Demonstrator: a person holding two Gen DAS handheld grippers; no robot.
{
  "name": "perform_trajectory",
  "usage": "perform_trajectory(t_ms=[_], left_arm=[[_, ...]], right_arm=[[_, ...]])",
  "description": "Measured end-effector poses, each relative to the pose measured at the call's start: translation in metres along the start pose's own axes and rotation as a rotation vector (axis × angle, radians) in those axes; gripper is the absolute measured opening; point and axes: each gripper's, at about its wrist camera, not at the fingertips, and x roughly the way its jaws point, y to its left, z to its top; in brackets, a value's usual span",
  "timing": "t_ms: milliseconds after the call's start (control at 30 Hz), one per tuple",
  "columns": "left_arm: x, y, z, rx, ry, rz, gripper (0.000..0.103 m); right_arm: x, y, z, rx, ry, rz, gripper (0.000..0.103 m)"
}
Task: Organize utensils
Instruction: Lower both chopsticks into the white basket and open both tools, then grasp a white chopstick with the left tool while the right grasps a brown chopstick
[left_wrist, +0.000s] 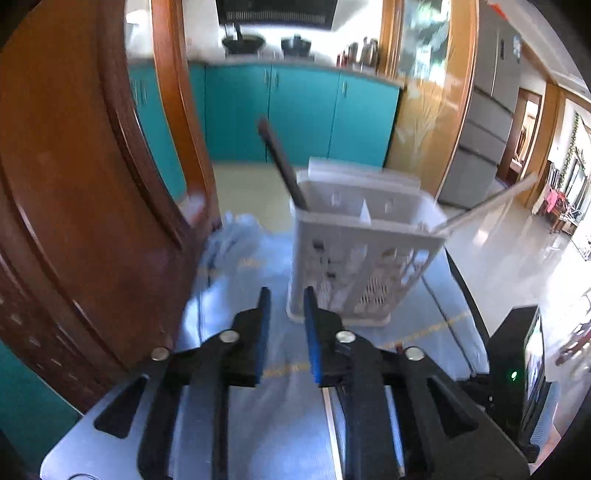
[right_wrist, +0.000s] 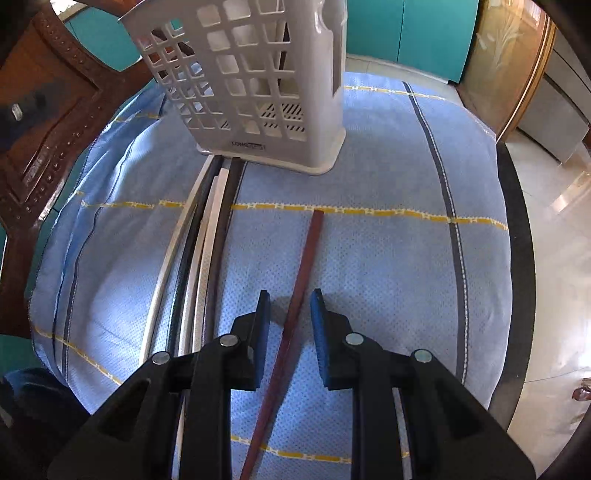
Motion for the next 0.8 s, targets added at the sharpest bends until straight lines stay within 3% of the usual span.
perform_trajectory(t_ms=[33, 67, 267, 333, 400, 633, 800], left_arm=[[0.006, -0.002, -0.001, 0.005, 0.031, -0.007, 0.022], [0.013, -0.003, -0.006, 0.012, 0.065, -0.012, 0.022], [0.052, -0.01, -0.029, 0.044, 0.228, -0.025, 0.022], [0.061, -0.013, -0.036, 0.051, 0.268, -0.037, 0.022], [0.067, -0.016, -0.043, 0.058, 0.297, -0.049, 0.024], [0.077, -0.024, -0.056, 0.098, 0.342, -0.04, 0.027], [0.091, -0.023, -0.063, 0.098, 0.366, -0.018, 0.027]], right_arm=[[0.001, 0.0, 0.001, 0.003, -0.01, -0.001, 0.02], [0.002, 0.001, 0.002, 0.002, -0.016, -0.01, 0.009], [-0.014, -0.016, 0.013, 0.061, -0.116, -0.018, 0.007], [-0.013, -0.024, 0.015, 0.09, -0.106, 0.0, 0.007], [-0.009, -0.029, 0.015, 0.113, -0.08, 0.03, 0.007], [-0.017, -0.029, 0.013, 0.102, -0.094, 0.013, 0.014], [-0.016, -0.029, 0.01, 0.093, -0.089, -0.051, 0.014]])
